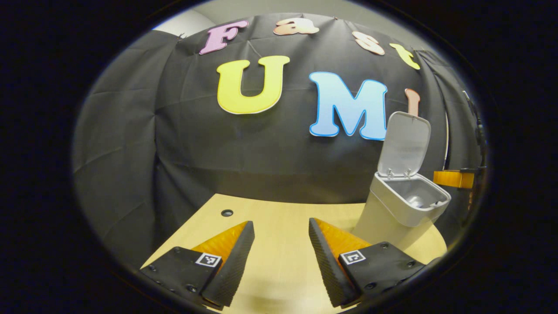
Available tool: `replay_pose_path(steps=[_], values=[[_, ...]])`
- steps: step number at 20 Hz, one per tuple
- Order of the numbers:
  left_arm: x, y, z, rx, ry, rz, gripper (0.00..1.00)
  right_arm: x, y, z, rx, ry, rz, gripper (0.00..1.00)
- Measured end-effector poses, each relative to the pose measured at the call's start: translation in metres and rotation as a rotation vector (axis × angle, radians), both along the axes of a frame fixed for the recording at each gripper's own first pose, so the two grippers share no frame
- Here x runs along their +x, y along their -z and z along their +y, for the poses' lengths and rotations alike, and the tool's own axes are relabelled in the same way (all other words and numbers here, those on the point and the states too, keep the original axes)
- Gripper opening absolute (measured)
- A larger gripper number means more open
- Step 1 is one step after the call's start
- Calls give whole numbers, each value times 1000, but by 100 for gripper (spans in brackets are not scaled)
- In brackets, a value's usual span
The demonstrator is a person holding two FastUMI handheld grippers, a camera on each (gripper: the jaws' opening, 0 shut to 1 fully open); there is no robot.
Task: Press the lid of the desktop garbage bin to open it, pick up the crumpled paper on the desktop and throw it into the bin, then pick up the pop can on the desktop and drop it into the bin, and finally close the garbage bin lid.
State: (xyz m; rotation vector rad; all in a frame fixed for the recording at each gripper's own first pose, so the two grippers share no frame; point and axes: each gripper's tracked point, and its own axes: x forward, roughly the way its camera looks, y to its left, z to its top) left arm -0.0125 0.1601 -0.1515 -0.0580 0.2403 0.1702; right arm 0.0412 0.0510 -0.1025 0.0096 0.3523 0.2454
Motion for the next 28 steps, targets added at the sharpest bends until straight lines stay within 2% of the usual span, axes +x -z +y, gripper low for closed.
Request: replay_pose_path(steps=[10, 11, 13, 15, 16, 18, 21, 22, 24, 28], values=[[2, 1, -8, -14, 18, 8, 87, 9, -26, -5, 31, 13, -42, 86], [2, 1, -8, -17, 18, 9, 84, 11, -31, -5, 34, 16, -51, 86], [2, 2, -8, -19, 20, 11, 82, 17, -40, -7, 40, 21, -69, 86], [2, 3, -9, -20, 24, 15, 87, 24, -53, -7, 42, 22, -93, 86], [2, 3, -10, -24, 26, 17, 82, 28, -60, -7, 44, 20, -105, 86], [3, 4, -10, -25, 27, 20, 87, 38, -75, -3, 40, 15, -136, 86], [5, 5, -7, -19, 27, 26, 84, 54, -96, 0, 34, 11, -174, 86], [5, 6, -6, -18, 26, 29, 87, 59, -101, 2, 35, 11, -184, 86], [6, 8, -4, -18, 22, 36, 84, 69, -116, 3, 30, 9, -214, 86], [10, 12, -3, -25, 21, 43, 87, 87, -143, 2, 30, 20, -269, 86]])
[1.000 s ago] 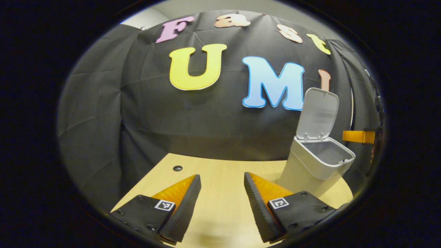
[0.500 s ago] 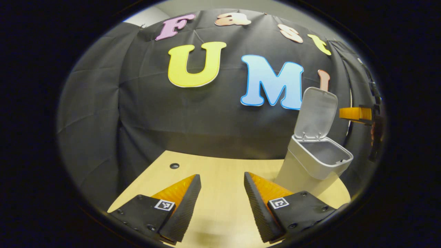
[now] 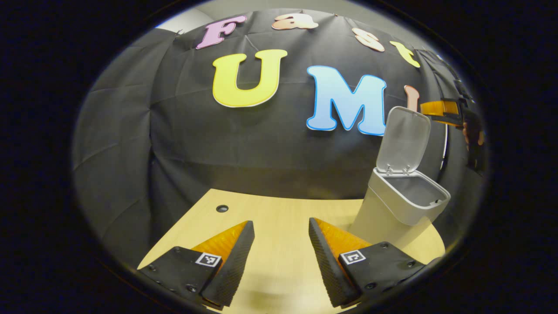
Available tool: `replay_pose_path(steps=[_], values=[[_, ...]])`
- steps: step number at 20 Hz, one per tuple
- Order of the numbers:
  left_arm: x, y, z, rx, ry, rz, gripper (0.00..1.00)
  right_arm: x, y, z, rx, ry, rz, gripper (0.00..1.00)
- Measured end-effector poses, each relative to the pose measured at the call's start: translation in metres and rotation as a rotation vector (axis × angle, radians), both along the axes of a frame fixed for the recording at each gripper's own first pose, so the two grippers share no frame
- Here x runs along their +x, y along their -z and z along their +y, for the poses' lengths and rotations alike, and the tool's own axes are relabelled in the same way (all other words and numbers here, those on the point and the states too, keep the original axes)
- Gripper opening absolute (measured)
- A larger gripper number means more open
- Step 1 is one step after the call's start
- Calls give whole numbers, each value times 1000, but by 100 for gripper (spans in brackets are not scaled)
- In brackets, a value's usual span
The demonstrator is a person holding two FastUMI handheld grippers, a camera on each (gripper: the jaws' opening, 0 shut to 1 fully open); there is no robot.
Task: Press the lid of the desktop garbage bin to open it, pick up the crumpled paper on the desktop and throw it into the bin, then pick up the pop can on the desktop and drop it into the bin, and finally close the garbage bin lid.
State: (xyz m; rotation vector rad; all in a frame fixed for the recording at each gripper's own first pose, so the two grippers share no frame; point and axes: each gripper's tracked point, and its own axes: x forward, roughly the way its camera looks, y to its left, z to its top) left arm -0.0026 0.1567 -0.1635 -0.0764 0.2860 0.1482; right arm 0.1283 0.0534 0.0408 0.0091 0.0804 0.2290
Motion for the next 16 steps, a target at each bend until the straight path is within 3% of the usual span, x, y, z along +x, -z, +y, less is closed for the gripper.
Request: replay_pose_path(steps=[6, 10, 15, 16], values=[[-2, 4, 5, -16, -18, 7, 84, 33, -21, -9, 30, 65, -68, 82], [-7, 7, 13, -21, -47, 13, 84, 50, -1, -18, 28, 93, -28, 85], [-8, 7, 7, -31, -50, 12, 84, 40, 7, -21, 39, 65, 3, 86], [-7, 5, 4, -33, -45, 9, 84, 34, 8, -22, 36, 58, 9, 82]])
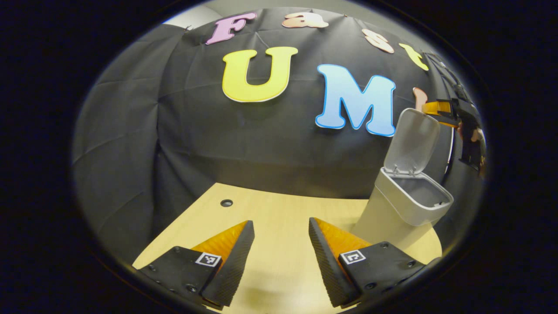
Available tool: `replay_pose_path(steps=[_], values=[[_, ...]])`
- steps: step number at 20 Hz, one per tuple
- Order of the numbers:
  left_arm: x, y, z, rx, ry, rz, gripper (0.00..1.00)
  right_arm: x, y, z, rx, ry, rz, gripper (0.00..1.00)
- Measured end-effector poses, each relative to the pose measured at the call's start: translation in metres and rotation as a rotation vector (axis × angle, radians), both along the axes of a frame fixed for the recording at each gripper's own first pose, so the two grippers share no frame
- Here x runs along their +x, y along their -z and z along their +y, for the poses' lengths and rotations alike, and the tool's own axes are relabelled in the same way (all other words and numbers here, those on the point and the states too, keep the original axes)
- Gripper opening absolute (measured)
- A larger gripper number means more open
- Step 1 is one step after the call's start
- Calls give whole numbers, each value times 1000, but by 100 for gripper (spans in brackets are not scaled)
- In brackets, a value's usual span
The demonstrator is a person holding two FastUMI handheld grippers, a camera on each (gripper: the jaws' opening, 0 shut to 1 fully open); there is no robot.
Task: Press the lid of the desktop garbage bin to open it, pick up the crumpled paper on the desktop and throw it into the bin, then pick up the pop can on the desktop and drop it into the bin, and finally close the garbage bin lid.
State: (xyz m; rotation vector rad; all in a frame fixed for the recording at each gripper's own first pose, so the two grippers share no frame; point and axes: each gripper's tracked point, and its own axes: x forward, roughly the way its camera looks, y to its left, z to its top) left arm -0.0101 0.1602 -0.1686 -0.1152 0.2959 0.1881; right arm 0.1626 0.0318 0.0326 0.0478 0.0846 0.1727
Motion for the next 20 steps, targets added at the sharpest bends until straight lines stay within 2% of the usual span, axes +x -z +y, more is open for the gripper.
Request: replay_pose_path(steps=[1, 6, 11, 20], values=[[1, 0, -1, -1, 3, -2, 84, -5, 1, 0, 0, -4, 5, 86], [0, -1, -16, 22, 33, -4, 87, -32, 12, -2, 1, -19, 25, 86], [-1, -7, -36, 42, 74, -18, 84, -63, 32, -4, -3, -35, 64, 86], [-10, -19, -44, 60, 80, -47, 87, -115, 126, 13, -23, -58, 240, 90]])
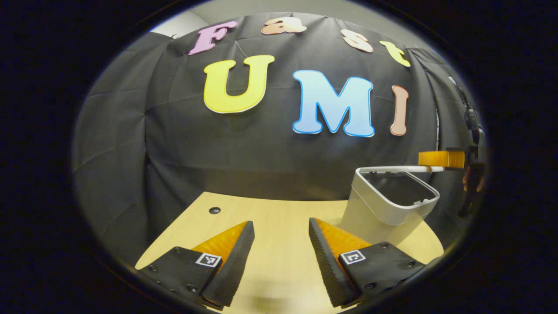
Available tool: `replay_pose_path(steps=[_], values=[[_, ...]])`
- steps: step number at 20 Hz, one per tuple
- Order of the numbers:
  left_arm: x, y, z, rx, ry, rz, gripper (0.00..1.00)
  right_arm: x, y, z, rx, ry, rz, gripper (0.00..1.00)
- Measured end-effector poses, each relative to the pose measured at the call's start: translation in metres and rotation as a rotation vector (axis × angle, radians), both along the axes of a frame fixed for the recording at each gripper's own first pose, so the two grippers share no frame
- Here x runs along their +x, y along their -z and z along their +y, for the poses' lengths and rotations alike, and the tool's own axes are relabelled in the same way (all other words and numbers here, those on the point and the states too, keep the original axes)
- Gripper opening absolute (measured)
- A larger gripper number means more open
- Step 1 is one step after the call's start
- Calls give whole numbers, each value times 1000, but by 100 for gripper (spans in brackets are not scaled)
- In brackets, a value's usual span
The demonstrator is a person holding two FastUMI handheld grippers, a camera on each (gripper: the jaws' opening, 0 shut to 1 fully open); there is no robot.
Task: Press the lid of the desktop garbage bin to open it, pick up the crumpled paper on the desktop and throw it into the bin, then pick up the pop can on the desktop and drop it into the bin, and finally close the garbage bin lid.
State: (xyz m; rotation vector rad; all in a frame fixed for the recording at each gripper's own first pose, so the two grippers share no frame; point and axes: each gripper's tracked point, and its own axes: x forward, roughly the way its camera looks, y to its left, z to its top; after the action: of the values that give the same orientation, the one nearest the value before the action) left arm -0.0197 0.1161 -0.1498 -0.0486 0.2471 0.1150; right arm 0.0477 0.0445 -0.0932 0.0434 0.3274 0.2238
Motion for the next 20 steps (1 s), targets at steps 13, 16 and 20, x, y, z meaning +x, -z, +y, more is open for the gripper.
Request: replay_pose_path(steps=[13, 16, 20], values=[[12, -16, -23, -32, 50, -27, 87, -22, 43, -4, -26, 51, 22, 90], [16, -20, -33, -22, 77, -30, 87, -25, 47, -3, -43, 56, -9, 90], [16, -22, -38, -22, 88, -31, 87, -23, 49, -2, -51, 49, -16, 91]])
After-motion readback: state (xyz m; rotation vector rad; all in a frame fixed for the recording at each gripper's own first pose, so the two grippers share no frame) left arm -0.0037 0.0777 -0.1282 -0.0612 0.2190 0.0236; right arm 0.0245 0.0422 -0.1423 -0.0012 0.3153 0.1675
